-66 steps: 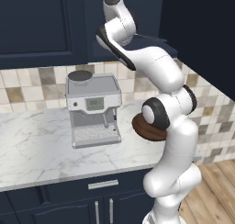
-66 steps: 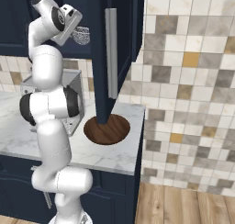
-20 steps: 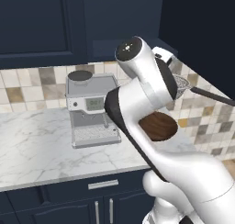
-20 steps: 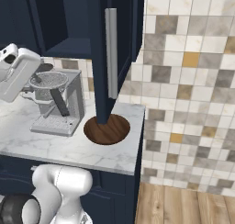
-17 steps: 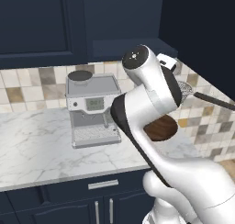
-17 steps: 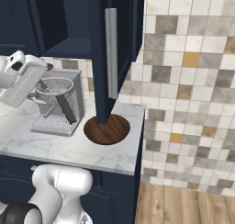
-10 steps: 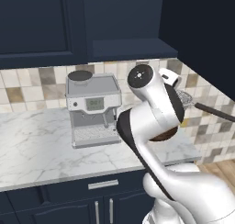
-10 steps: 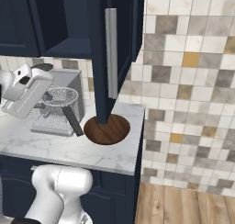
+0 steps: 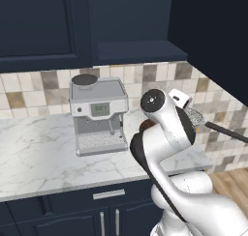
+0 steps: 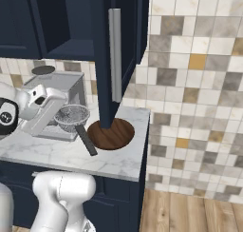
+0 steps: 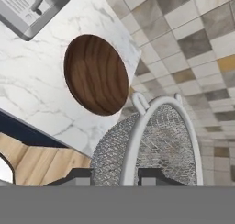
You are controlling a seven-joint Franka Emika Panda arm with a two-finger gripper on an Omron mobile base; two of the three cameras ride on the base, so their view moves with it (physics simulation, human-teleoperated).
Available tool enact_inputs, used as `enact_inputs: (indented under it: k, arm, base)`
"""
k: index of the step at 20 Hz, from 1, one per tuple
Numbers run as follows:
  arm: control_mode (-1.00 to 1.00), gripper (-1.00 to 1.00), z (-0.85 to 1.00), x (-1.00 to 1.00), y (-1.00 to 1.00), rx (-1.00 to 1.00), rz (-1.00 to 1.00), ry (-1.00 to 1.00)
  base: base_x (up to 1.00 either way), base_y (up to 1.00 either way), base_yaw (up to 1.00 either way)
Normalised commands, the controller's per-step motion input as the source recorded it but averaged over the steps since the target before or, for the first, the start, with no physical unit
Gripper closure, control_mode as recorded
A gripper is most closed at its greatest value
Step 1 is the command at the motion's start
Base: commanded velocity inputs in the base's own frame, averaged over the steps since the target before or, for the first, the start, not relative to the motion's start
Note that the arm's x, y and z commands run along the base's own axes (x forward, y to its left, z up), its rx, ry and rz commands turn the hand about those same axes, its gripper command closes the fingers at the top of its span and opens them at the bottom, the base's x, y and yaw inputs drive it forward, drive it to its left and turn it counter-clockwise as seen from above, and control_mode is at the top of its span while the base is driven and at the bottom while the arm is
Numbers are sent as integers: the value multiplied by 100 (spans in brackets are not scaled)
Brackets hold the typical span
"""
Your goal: Open the cabinet and setup a tea strainer by placing it in the bowl upright.
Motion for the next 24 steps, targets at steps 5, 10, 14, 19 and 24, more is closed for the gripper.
enact_inputs:
  k: [5,10,14,19,24]
  arm:
    - [-100,100,-44,30,-11,0,0,0]
    - [-100,100,-39,32,-11,0,0,0]
    - [-100,100,-45,43,-29,0,2,0]
    - [-100,100,-40,40,-11,0,2,1]
    - [-100,100,-39,37,-4,0,1,1]
  base:
    - [0,0,0]
    - [0,0,0]
    - [0,0,0]
    - [0,0,0]
    - [0,0,0]
